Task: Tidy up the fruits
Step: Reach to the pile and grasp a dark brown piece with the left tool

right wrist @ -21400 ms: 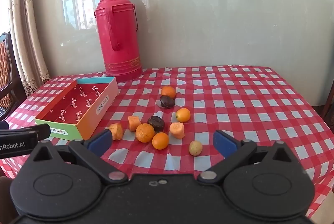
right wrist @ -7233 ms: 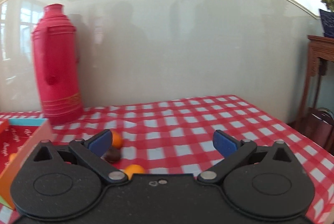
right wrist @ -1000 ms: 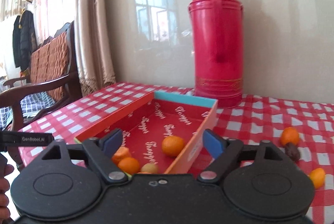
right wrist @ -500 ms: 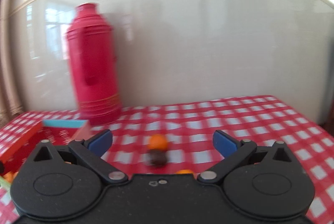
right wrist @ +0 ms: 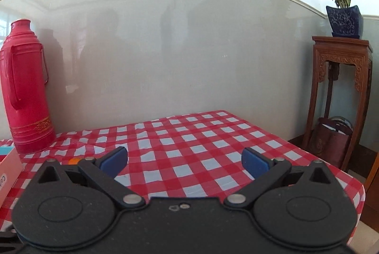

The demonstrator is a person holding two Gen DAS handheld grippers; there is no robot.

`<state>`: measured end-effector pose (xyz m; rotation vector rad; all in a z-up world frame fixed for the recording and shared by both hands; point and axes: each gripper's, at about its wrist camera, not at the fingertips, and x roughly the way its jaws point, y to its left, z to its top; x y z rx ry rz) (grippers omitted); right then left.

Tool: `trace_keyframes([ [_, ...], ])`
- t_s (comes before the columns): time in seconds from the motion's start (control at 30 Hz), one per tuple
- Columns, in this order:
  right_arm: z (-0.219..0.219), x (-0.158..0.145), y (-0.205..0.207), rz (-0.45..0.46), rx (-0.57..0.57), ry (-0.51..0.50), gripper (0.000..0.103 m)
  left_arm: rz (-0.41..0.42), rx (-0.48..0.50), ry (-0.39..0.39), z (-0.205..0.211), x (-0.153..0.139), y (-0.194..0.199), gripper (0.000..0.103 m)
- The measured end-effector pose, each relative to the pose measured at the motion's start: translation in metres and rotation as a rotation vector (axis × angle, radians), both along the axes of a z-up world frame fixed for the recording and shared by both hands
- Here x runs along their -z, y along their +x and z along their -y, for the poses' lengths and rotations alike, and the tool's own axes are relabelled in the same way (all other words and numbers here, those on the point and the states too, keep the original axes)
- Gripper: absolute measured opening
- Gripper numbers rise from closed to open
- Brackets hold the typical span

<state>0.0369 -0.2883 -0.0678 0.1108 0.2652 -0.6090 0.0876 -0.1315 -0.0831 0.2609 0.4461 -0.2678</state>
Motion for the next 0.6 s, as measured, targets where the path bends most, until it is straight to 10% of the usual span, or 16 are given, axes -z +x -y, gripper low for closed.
trace_keyframes([
  [0.17, 0.011, 0.003, -0.004, -0.002, -0.01, 0.02, 0.097, -0.112, 0.027, -0.007, 0.021, 0.019, 0.02, 0.075],
  [0.43, 0.02, 0.002, -0.006, 0.005, -0.016, 0.057, 0.097, -0.155, 0.047, -0.017, 0.04, 0.032, 0.032, 0.074],
  [0.6, 0.02, 0.004, -0.006, 0.008, -0.035, 0.074, 0.097, -0.186, 0.067, -0.031, 0.044, 0.034, 0.036, 0.046],
])
